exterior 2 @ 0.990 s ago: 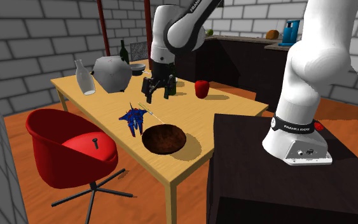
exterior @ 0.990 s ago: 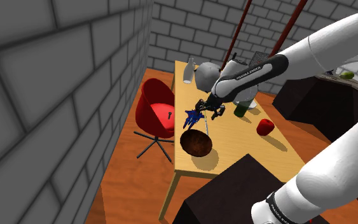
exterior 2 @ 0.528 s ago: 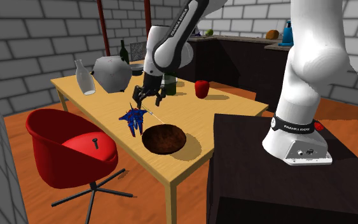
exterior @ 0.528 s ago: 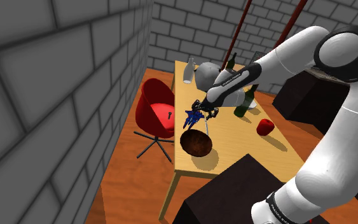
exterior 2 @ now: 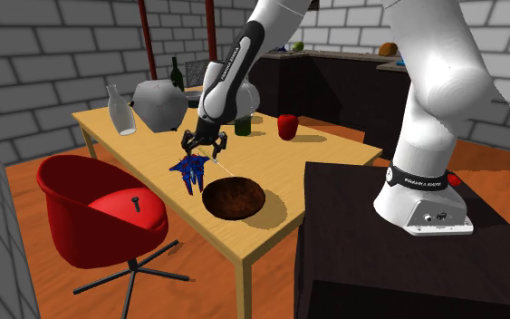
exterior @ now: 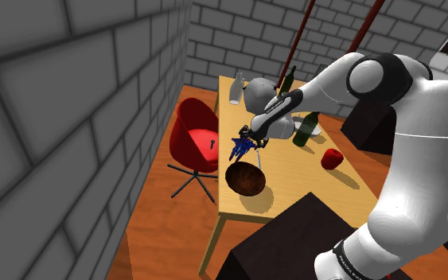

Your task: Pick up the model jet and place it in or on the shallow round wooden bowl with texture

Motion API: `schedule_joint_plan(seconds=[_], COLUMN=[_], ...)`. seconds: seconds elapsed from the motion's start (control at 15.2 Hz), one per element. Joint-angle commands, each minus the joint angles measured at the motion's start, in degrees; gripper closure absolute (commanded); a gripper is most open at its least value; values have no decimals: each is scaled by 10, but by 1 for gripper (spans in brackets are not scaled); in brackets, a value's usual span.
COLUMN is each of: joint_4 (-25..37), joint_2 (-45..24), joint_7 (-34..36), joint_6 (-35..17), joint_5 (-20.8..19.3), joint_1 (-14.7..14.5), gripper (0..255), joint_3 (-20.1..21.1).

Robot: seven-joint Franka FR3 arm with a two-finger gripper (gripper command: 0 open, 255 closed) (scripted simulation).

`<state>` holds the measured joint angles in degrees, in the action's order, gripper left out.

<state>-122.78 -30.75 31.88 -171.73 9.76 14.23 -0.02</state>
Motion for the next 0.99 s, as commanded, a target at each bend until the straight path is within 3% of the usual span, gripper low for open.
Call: schedule_joint_plan(seconds=[0.0,0.53,0.92], joint_4=[42,97,101], joint_2=[-44,-114,-119], joint_7=[9,10,10], joint_6=[-15,-33,-34], joint_5=[9,11,11], joint_1=[8,14,14], gripper=[0,0,0], joint_3=[-2,3,3])
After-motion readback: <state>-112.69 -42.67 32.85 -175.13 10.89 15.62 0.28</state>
